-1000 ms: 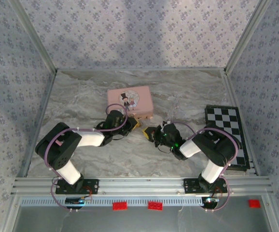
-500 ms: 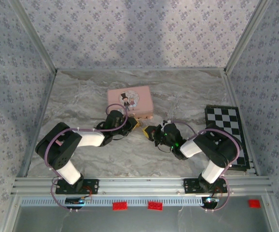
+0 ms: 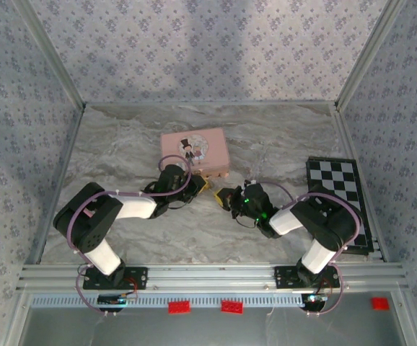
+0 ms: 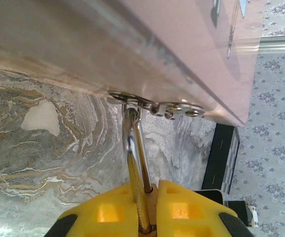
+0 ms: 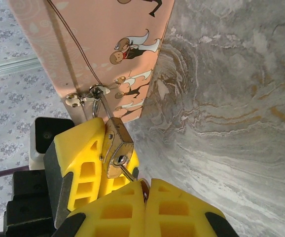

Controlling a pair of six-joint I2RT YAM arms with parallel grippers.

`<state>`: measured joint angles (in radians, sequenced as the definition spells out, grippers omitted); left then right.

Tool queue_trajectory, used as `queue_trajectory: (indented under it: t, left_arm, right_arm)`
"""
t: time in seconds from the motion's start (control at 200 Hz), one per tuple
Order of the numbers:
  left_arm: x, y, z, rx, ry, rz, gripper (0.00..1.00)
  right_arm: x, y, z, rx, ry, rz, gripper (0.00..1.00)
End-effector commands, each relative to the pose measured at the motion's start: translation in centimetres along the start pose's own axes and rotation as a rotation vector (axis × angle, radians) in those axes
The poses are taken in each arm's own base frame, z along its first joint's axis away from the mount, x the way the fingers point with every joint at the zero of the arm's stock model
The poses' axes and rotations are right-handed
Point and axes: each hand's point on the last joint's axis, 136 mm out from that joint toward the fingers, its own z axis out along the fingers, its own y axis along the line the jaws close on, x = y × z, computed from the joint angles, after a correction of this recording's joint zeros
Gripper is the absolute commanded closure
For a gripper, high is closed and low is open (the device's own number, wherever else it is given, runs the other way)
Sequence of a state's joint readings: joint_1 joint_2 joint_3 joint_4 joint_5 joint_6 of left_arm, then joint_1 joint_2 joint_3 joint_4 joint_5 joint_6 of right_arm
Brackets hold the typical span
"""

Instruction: Unlock a padlock with a key

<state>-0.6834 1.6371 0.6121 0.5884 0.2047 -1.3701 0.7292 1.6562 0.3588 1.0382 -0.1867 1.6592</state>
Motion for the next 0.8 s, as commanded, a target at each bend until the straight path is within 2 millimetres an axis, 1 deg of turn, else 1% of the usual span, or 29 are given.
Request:
queue_trajectory:
  t: [0.0,0.19,0.345,0.56,0.795]
  left_arm:
    - [2.17,-0.84,0.10,0.038,0.090,-0.007,1.00]
    - [2.47,-1.23,0.28,0.050,0.105,-0.005,1.00]
    - [2.42,-1.28,0.13,0.050,0.101,-0.001,1.00]
    - [2.49,-1.16,0.08,0.047,0.103,-0.006,1.00]
    - [2.54,-1.31,0.05,0.050,0.103,-0.002,1.00]
  right_arm:
    - [-0.24,0.51,-0.11,-0.005,-0.020,-0.018,1.00]
    - [-0.15,1.17,0.04,-0.028,-0.015,-0.022,1.00]
    - [-0.26,0.77,-0.03,-0.018,-0.022,-0.019,1.00]
    - [-0.18,1.13,0.27,-0.028,-0.013,-0.023,1.00]
    - [-0.18,0.81,0.39,-0.022,-0.013,-0.019,1.00]
